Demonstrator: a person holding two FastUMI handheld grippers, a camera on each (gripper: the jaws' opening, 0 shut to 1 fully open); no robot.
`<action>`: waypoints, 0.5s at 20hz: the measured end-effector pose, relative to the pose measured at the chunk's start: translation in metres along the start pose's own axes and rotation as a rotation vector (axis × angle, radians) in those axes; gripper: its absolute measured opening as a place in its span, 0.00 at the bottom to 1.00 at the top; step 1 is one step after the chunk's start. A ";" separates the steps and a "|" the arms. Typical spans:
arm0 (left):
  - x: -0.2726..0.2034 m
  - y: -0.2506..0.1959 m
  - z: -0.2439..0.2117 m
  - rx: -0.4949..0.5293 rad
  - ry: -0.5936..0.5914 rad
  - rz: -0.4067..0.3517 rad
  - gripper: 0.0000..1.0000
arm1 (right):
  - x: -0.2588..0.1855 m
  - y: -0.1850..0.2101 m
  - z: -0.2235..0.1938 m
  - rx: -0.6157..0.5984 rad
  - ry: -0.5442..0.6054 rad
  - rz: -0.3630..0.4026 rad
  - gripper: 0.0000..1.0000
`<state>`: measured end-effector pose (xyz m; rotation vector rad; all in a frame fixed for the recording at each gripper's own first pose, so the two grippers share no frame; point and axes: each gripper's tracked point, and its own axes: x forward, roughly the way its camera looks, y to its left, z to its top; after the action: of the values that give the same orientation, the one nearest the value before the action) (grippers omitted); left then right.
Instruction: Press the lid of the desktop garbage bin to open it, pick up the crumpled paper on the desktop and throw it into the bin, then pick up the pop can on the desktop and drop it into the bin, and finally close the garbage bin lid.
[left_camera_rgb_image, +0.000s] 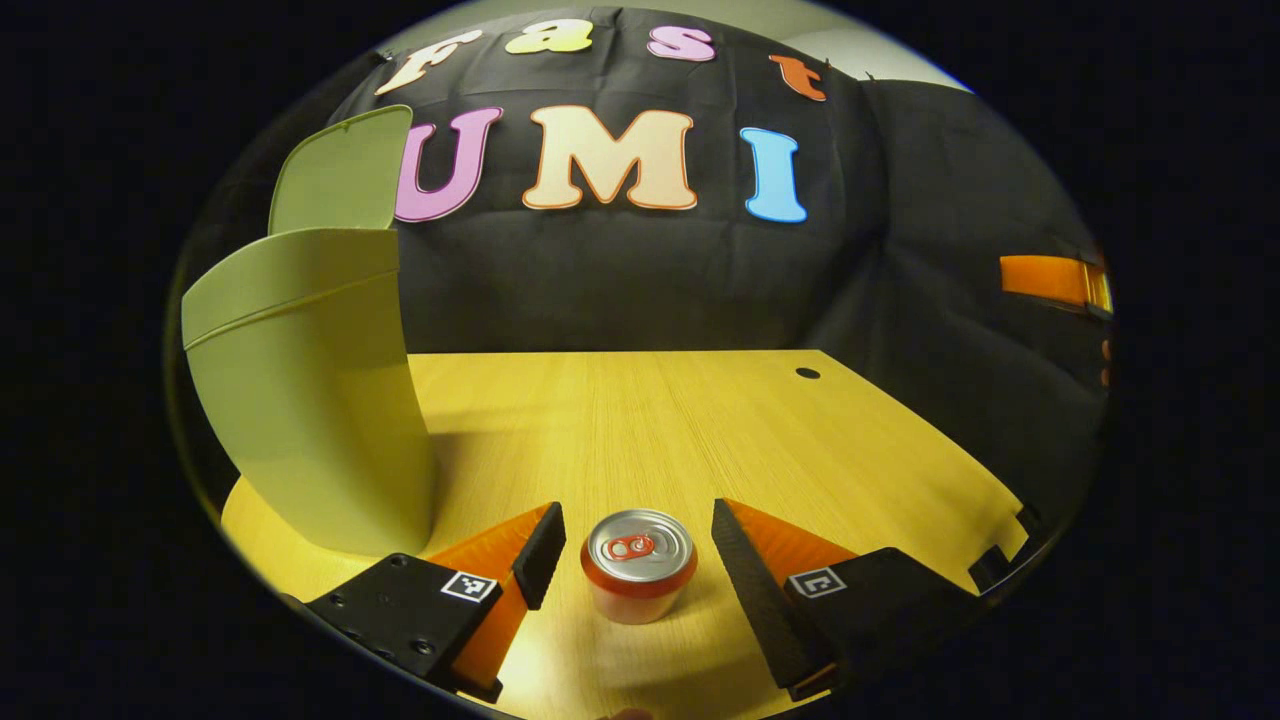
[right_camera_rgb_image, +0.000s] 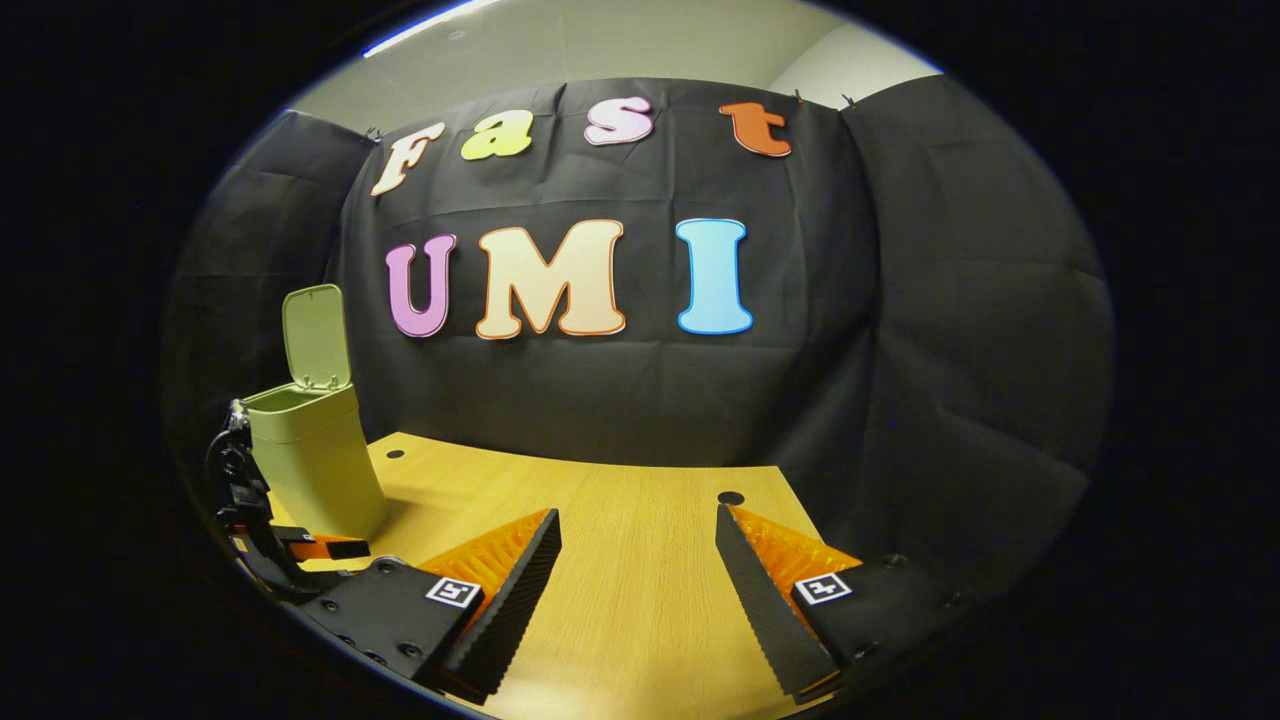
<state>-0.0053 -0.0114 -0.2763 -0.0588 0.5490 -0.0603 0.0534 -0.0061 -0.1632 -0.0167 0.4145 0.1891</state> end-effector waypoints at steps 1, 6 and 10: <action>0.002 -0.001 -0.005 0.002 0.011 -0.002 0.90 | -0.002 0.000 -0.001 -0.012 0.003 -0.001 0.99; 0.015 -0.004 -0.031 -0.011 0.083 -0.018 0.90 | -0.008 -0.003 -0.003 -0.035 0.011 -0.011 0.98; 0.013 0.007 -0.009 -0.022 0.040 -0.005 0.77 | -0.011 0.002 -0.005 -0.043 0.010 -0.005 0.98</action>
<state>0.0016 -0.0060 -0.2917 -0.0805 0.5895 -0.0608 0.0414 -0.0061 -0.1630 -0.0608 0.4205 0.1935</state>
